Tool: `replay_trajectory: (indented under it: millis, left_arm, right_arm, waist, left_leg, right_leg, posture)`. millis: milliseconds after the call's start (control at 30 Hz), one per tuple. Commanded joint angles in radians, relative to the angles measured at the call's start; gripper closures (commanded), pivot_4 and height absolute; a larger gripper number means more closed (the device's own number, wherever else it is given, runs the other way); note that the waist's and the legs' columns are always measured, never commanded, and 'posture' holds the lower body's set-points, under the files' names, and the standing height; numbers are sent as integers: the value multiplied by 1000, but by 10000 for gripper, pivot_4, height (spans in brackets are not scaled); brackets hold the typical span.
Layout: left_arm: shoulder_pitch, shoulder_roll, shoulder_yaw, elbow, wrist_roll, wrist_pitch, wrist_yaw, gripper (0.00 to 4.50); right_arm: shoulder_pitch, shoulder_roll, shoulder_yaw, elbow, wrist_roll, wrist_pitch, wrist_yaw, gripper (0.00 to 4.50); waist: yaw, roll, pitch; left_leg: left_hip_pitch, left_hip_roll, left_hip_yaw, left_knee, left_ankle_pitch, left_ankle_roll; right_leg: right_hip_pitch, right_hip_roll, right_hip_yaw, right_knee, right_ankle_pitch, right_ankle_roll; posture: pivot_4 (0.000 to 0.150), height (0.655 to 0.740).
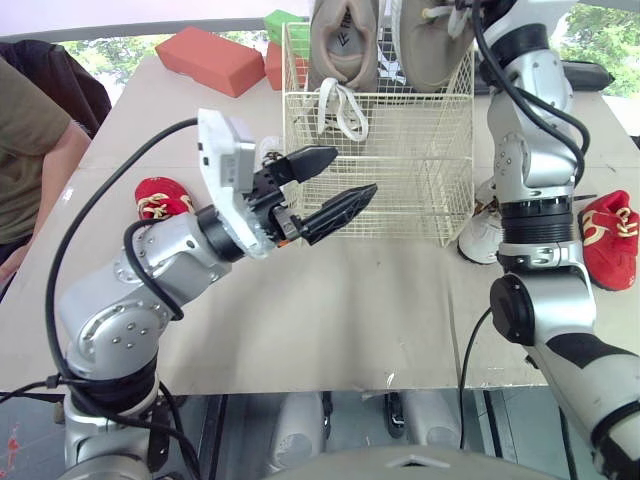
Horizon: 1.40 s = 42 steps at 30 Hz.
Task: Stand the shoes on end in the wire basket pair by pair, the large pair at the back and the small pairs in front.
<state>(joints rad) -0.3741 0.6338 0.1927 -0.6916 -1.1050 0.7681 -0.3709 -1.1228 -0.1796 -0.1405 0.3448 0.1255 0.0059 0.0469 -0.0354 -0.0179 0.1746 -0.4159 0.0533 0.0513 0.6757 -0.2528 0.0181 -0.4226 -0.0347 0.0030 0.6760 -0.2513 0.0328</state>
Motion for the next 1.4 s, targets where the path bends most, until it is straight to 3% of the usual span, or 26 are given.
replay_trajectory:
  millis: [33,433,500,600,767,800,867,967,1067,1100,1233,1400]
  left_arm:
    - [11,10,39,-51,-28,-28,12,0]
    - [84,8,135,-119,-70,-120,55,0]
    - [102,13,152,-130,-63,-142,50,0]
    - [118,19,166,-135,-28,-184,31,0]
    - [144,10,178,-130,-15,-234,10,0]
    - [152,15,173,-130,-13,-236,3,0]
    - [164,21,168,-130,-12,-240,-5,0]
    - [176,23,160,-124,-12,-244,-15,0]
    - [187,23,142,-114,-16,-234,-29,0]
    - [192,24,135,-108,-17,-230,-38,0]
    - [199,18,122,-79,-7,-237,-62,0]
    - [245,19,133,-31,6,-222,-49,0]
  right_arm:
    - [-31,-5,-4,-23,-35,-98,-37,44638]
    - [148,7,41,132,-54,-195,43,44638]
    - [188,7,43,125,-48,-192,60,44638]
    - [246,54,10,102,92,-280,201,44638]
    - [331,44,25,11,95,-187,221,44638]
    - [348,38,28,-12,99,-173,232,39295]
    - [372,26,33,-47,100,-150,247,33481]
    - [409,4,31,-125,115,-91,267,18299]
    - [460,-60,11,-260,154,26,300,7450]
    - [477,-88,6,-310,167,67,314,1565]
    - [535,-185,-8,-474,226,209,359,538]
    - [686,-360,-39,-711,393,350,553,538]
  waist:
    - [1,0,0]
    - [2,0,0]
    - [3,0,0]
    - [3,-3,-2]
    - [3,-3,-2]
    - [3,-3,-2]
    - [3,-3,-2]
    - [0,-4,-2]
    - [2,-3,-2]
    - [4,-3,-2]
    - [15,-3,-2]
    - [24,-3,-2]
  left_leg:
    - [0,0,0,0,1,-1]
    - [0,0,0,-3,2,-3]
    - [0,0,1,-3,2,-3]
    - [1,0,0,-3,1,-3]
    - [3,1,0,-3,0,1]
    - [3,1,0,-3,0,1]
    - [3,1,0,-4,0,1]
    - [3,1,0,-4,0,1]
    - [4,1,0,-4,-1,1]
    - [4,1,0,-4,-1,1]
    - [4,1,0,-4,-1,1]
    - [4,0,0,-5,-1,1]
  right_leg:
    - [0,0,1,0,0,0]
    - [0,0,2,-3,0,0]
    - [0,0,2,-3,0,0]
    - [1,0,2,-3,0,0]
    - [3,0,1,-3,0,0]
    - [3,0,1,-3,0,0]
    - [3,0,1,-3,0,0]
    - [3,0,1,-3,0,0]
    - [4,0,1,-3,0,0]
    - [4,0,1,-3,0,0]
    - [4,-1,0,-3,0,0]
    - [4,0,-2,-6,0,0]
  posture:
    - [1500,7400]
    - [1500,7400]
    - [1500,7400]
    - [1500,7400]
    - [1500,7400]
    - [1500,7400]
    - [1500,7400]
    - [1500,7400]
    - [1500,7400]
    - [1500,7400]
    - [1500,7400]
    - [1500,7400]
